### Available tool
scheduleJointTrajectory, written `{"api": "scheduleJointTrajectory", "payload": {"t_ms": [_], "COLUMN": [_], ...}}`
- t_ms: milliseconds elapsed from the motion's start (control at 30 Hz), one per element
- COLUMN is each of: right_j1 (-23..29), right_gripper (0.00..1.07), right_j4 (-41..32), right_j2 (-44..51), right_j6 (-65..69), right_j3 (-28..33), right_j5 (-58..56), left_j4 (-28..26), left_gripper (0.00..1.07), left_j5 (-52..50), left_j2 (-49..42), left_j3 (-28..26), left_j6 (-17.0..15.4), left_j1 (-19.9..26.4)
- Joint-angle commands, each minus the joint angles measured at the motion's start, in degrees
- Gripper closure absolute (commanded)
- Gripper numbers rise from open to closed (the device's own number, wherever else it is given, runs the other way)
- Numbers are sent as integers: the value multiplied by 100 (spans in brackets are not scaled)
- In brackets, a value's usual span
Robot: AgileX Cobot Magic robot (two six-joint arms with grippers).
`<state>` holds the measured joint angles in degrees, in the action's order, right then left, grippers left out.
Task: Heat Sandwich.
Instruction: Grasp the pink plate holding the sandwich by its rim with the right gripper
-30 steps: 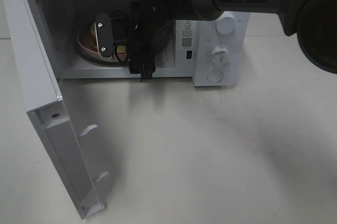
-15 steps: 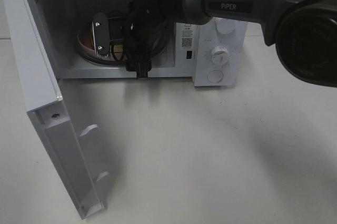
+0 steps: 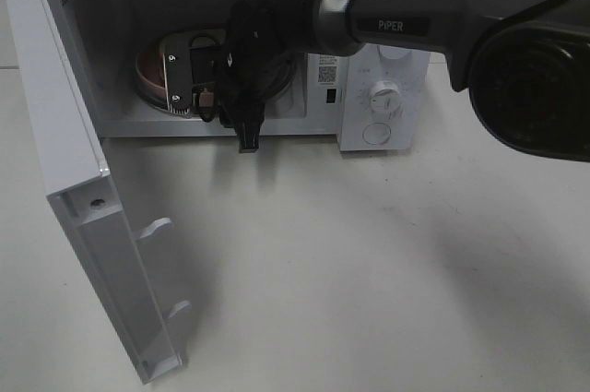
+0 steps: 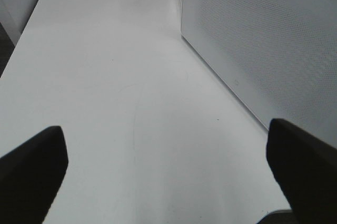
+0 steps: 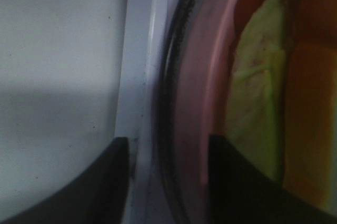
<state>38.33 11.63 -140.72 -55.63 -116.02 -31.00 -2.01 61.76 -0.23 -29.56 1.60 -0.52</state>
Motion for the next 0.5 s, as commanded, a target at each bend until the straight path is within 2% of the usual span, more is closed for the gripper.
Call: {"api": "scheduleJointTrajectory", "payload": {"t_ms": [33, 500], "right_j1": [46, 46], "right_gripper": [105, 107], "right_j4": [-69, -172], "right_j2": [17, 69], "right_j6": [281, 327], "right_j3": [-29, -23], "right_j5": [-195, -218], "left_j4": [6, 6], "left_gripper": [9, 9], "left_j5": [-63, -63], "left_j2": [-40, -40], "left_j3": [0, 0], "left_j6": [-29, -29], "left_j1": [-23, -23]}}
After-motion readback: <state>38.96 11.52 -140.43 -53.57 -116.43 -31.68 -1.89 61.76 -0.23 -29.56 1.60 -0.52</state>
